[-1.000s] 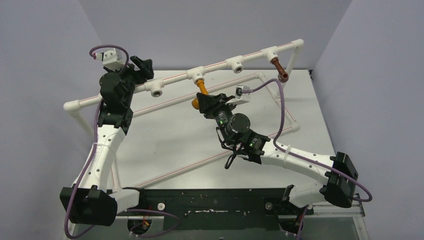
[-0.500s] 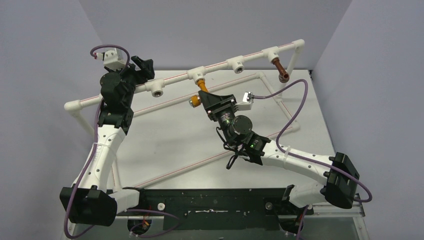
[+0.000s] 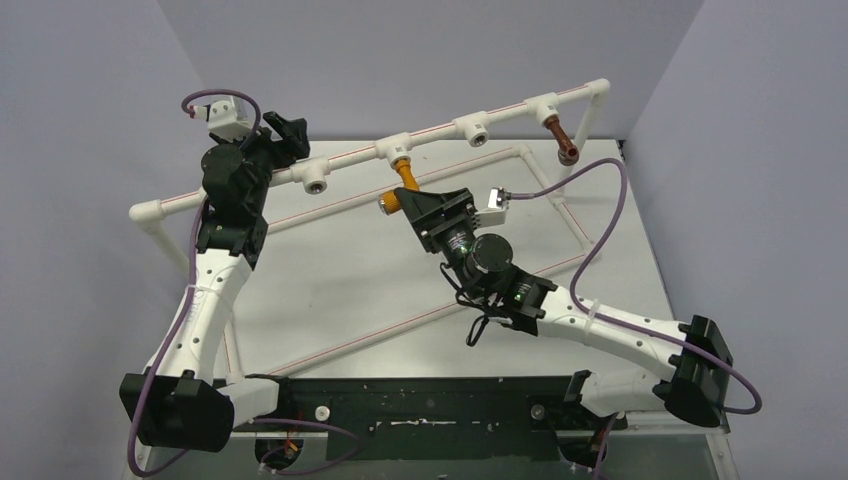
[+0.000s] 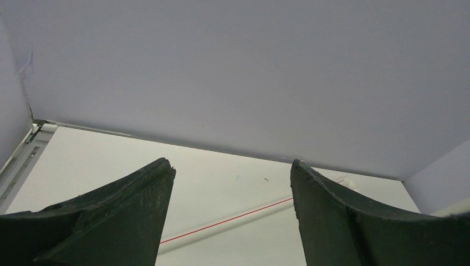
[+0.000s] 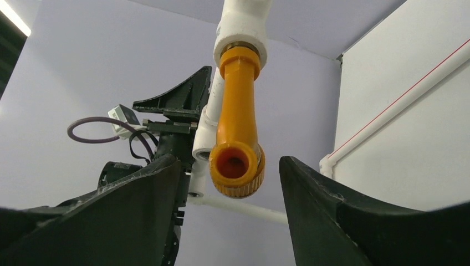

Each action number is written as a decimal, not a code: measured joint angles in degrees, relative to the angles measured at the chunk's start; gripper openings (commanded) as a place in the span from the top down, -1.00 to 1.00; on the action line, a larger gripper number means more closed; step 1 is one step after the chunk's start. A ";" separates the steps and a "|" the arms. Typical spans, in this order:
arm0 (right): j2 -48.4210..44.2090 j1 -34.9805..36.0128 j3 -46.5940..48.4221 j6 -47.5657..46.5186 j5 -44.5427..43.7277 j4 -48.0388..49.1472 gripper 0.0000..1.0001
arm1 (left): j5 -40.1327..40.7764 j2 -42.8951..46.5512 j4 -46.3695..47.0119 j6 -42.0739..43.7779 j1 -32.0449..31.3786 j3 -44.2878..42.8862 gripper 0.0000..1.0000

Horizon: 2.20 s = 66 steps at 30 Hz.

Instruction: Install the water faucets

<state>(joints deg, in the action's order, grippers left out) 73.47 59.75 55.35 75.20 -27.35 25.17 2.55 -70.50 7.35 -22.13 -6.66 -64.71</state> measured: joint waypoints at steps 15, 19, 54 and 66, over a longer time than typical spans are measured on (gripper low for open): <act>-16.39 -1.68 -0.61 -18.49 0.63 -16.09 -0.68 | 0.04 -0.20 -0.04 0.00 -0.02 -0.11 -0.48; -16.94 -2.34 3.43 -30.32 1.33 -20.13 -0.68 | 0.07 -0.22 -0.04 0.00 -0.02 -0.13 -0.49; -4.57 6.03 17.97 -146.59 12.15 -40.79 -0.77 | 0.07 -0.52 -0.07 -0.02 -0.02 -0.33 -0.48; 1.99 6.08 13.03 -163.88 3.50 -24.52 -0.56 | 0.07 -0.59 -0.04 -0.02 -0.02 -0.35 -0.49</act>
<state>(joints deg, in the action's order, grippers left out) 75.46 65.82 68.38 -88.68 -23.86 0.64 2.61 -71.09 7.31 -22.15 -6.68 -65.06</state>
